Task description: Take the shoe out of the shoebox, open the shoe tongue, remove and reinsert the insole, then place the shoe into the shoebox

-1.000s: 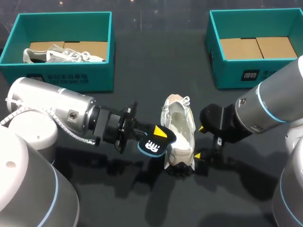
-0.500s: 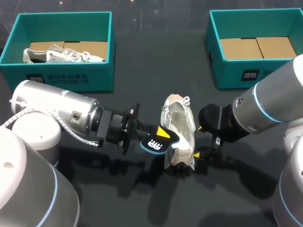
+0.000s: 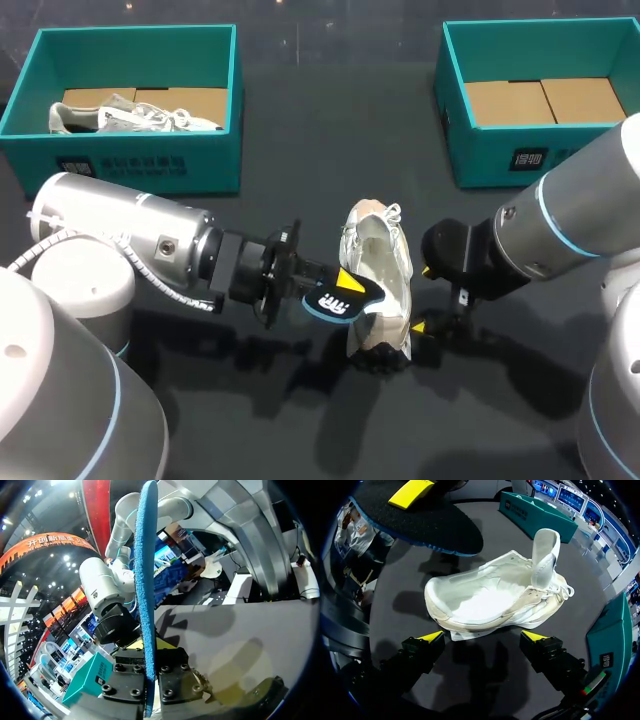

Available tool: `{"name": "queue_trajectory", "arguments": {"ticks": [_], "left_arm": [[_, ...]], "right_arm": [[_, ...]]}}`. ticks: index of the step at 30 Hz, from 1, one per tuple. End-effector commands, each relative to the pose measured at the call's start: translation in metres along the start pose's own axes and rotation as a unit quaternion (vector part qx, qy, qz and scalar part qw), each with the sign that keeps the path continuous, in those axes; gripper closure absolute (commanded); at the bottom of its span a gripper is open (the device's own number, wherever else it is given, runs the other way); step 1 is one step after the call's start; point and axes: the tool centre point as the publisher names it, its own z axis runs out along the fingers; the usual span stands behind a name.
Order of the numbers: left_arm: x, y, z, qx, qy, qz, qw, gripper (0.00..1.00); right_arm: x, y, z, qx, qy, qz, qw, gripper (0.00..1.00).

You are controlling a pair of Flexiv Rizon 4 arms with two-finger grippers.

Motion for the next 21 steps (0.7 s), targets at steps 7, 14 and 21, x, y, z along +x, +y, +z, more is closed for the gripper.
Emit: {"name": "queue_trajectory", "arguments": {"ticks": [7, 14, 21], "left_arm": [[-0.001, 0.011, 0.024, 0.032, -0.018, -0.022, 0.999, 1.00], [-0.006, 0.014, 0.031, 0.042, -0.030, -0.037, 0.998, 1.00], [-0.010, 0.017, 0.041, 0.037, -0.039, -0.050, 0.997, 1.00]], "right_arm": [[0.002, -0.001, -0.001, -0.001, -0.001, -0.001, 1.000, 0.00], [0.002, -0.001, -0.001, -0.001, -0.001, -0.001, 1.000, 0.00], [0.002, -0.001, -0.001, -0.001, -0.001, -0.001, 1.000, 0.00]]}}
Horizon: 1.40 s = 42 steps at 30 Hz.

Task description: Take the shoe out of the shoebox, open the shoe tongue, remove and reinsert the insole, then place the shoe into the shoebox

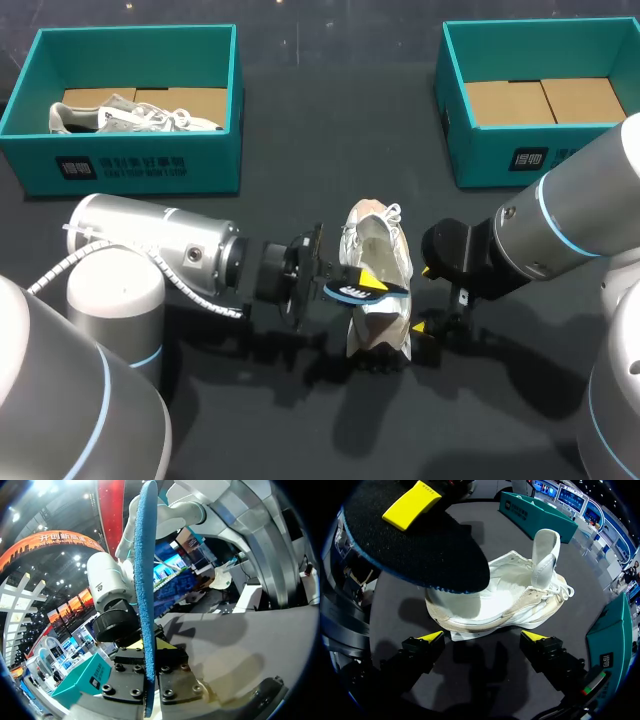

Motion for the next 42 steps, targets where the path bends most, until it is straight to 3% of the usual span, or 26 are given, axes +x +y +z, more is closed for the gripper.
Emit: {"name": "queue_trajectory", "arguments": {"ticks": [1, 21, 42], "left_arm": [[-0.003, 0.006, 0.012, -0.005, -0.007, -0.008, 1.000, 1.00], [-0.007, 0.016, 0.021, -0.034, -0.047, -0.067, 0.996, 1.00], [-0.013, 0.038, 0.013, -0.063, -0.090, -0.097, 0.989, 1.00]], "right_arm": [[0.002, -0.001, -0.001, -0.001, -0.001, 0.000, 1.000, 0.00], [0.002, -0.001, -0.001, -0.001, -0.001, 0.000, 1.000, 0.00], [0.002, -0.001, -0.001, -0.001, -0.001, 0.000, 1.000, 0.00]]}}
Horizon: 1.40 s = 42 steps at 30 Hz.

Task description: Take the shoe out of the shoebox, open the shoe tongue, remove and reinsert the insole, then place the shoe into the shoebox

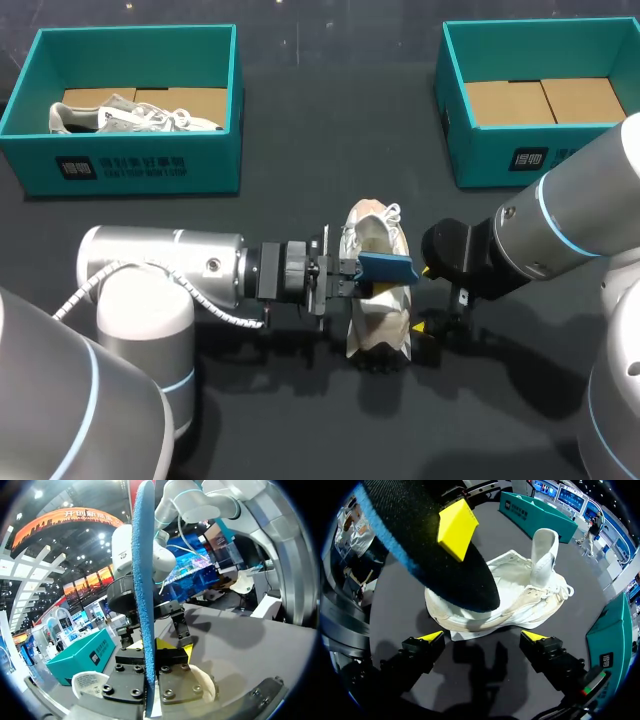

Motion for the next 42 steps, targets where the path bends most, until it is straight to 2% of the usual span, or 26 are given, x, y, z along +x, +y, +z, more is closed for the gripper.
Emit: {"name": "queue_trajectory", "arguments": {"ticks": [1, 19, 42], "left_arm": [[0.001, 0.002, 0.002, -0.005, -0.010, 0.001, 1.000, 1.00], [-0.002, 0.018, 0.007, 0.016, -0.023, 0.005, 1.000, 1.00], [-0.012, 0.057, 0.002, -0.023, -0.031, 0.004, 0.999, 1.00]], "right_arm": [[0.002, -0.001, -0.001, -0.002, -0.001, 0.000, 1.000, 0.00], [0.002, -0.001, -0.001, -0.002, -0.001, 0.000, 1.000, 0.00], [0.002, -0.001, -0.001, -0.002, -0.001, 0.000, 1.000, 0.00]]}}
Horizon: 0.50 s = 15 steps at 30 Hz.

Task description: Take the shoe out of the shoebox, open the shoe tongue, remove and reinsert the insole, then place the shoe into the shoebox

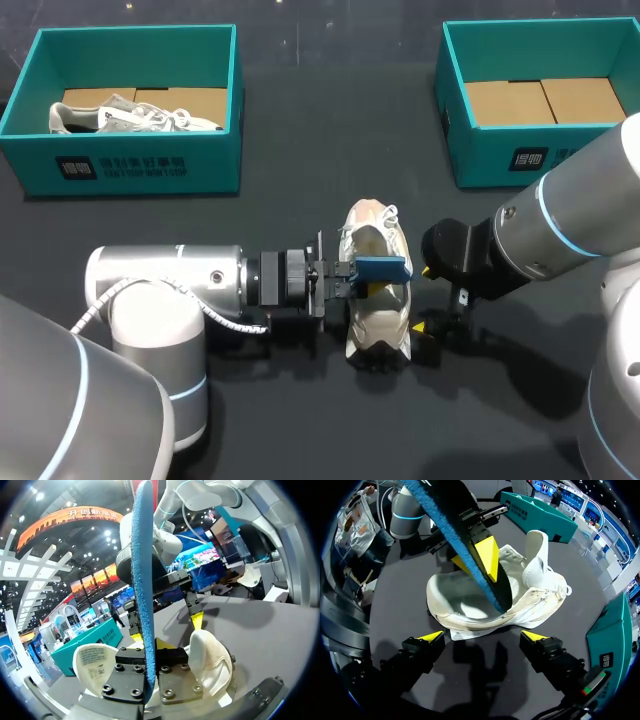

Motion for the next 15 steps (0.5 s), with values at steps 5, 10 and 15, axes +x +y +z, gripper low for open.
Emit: {"name": "queue_trajectory", "arguments": {"ticks": [5, 10, 15], "left_arm": [[-0.005, 0.020, 0.004, -0.016, 0.006, -0.008, 1.000, 1.00], [-0.007, 0.027, 0.003, -0.028, 0.007, -0.013, 1.000, 1.00], [-0.006, 0.023, 0.003, -0.027, 0.010, -0.017, 0.999, 1.00]], "right_arm": [[0.001, -0.001, -0.001, -0.001, -0.001, 0.000, 1.000, 0.00], [0.001, -0.001, -0.001, -0.001, -0.001, 0.000, 1.000, 0.00], [0.001, -0.001, -0.001, -0.001, -0.001, 0.000, 1.000, 0.00]]}}
